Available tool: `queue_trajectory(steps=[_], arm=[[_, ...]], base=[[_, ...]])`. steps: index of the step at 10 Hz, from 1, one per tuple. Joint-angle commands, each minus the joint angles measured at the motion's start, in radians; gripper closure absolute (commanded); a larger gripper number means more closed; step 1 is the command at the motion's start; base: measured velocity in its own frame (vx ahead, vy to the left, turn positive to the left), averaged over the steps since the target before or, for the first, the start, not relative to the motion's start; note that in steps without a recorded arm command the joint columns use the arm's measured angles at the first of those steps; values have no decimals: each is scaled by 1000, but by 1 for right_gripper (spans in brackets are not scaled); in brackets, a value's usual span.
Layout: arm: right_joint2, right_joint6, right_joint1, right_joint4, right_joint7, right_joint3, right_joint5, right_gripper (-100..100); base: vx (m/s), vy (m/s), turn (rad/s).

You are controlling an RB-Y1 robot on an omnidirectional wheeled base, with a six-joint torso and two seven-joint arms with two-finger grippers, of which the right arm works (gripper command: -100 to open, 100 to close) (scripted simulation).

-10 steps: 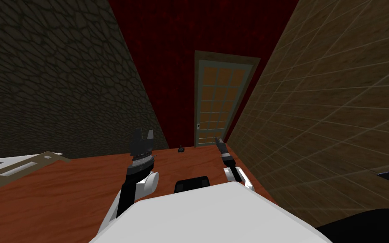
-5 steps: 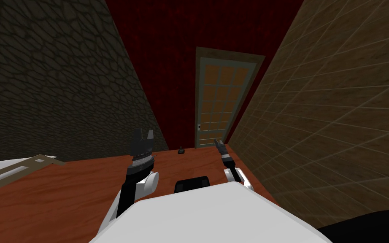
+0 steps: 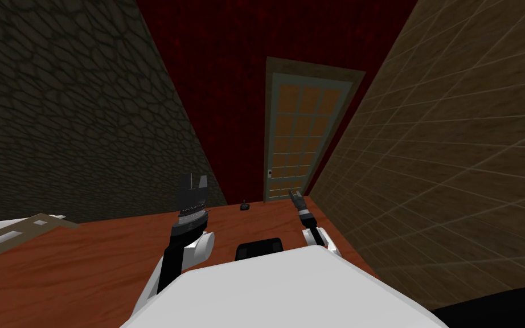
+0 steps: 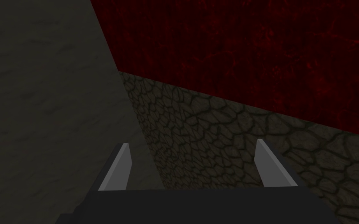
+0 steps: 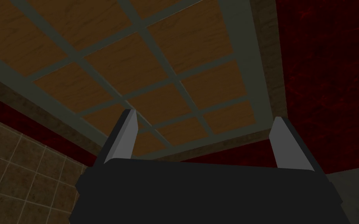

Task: Pull the door open

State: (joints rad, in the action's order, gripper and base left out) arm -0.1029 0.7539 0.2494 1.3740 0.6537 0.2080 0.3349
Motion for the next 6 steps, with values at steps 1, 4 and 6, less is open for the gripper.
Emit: queue_trajectory(steps=[1, 4, 6], arm=[[-2, 7, -9, -28, 26, 7, 10, -100], [-3, 24, -29, -89, 73, 21, 28, -100], [-4, 36, -42, -129, 104, 30, 40, -100]], base=[[94, 33, -11], [92, 36, -12], [102, 35, -11]])
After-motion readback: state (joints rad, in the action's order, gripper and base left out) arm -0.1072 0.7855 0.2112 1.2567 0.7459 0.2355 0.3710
